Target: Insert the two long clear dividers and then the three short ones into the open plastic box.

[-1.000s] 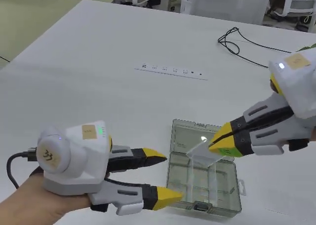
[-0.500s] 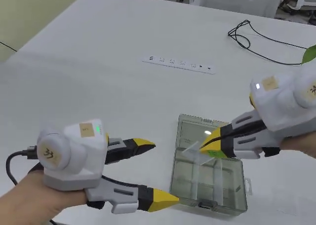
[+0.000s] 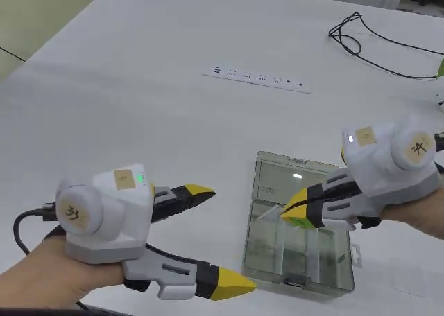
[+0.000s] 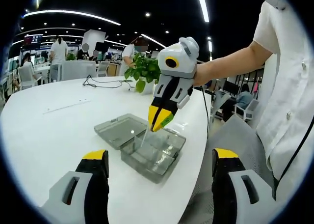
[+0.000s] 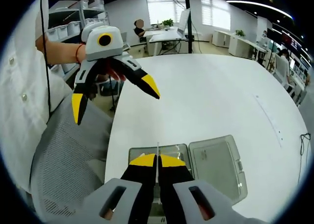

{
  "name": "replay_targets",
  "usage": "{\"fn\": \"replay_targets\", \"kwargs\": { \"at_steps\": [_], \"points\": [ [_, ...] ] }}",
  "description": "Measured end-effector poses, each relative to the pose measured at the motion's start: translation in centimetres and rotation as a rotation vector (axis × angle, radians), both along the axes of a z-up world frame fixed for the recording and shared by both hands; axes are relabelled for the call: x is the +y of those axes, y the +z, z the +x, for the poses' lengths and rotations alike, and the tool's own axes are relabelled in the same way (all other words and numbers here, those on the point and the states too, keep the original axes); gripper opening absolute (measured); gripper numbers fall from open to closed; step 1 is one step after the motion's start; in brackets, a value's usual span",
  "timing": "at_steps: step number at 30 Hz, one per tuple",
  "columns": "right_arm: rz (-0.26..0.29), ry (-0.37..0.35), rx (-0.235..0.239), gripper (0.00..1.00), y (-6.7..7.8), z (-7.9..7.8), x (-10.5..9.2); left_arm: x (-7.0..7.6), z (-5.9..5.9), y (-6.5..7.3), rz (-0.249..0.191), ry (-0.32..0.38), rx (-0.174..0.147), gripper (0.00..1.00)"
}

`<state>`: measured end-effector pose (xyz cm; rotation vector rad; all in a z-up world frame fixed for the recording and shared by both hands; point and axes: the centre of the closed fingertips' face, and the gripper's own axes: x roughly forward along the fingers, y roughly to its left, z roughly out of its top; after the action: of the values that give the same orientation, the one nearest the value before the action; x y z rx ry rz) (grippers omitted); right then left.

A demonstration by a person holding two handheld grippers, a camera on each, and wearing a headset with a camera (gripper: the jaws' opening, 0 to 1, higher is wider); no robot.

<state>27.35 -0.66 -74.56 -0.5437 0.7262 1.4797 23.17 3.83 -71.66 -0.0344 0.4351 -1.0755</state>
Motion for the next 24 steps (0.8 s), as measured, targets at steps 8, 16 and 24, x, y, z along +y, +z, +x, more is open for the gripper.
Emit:
{"fn": "replay_targets", "kwargs": {
  "at_steps": [8,16,24],
  "points": [
    [-0.004,0.010,-0.007,0.02,-0.5,0.3,-0.1,-0.3,0.1,0.1,-0.004,-0.008,0.004,0.87],
    [-0.014,0.025,-0.012,0.02,-0.7,0.0,-0.1,-0.4,0.1,0.2,-0.012,-0.005,0.005,0.86],
    [-0.007,0.032,-0.025,0.02,-1.3,-0.2,0.8,-0.5,0.2,0.2,-0.013,-0.006,0.007,0.86]
  ]
}}
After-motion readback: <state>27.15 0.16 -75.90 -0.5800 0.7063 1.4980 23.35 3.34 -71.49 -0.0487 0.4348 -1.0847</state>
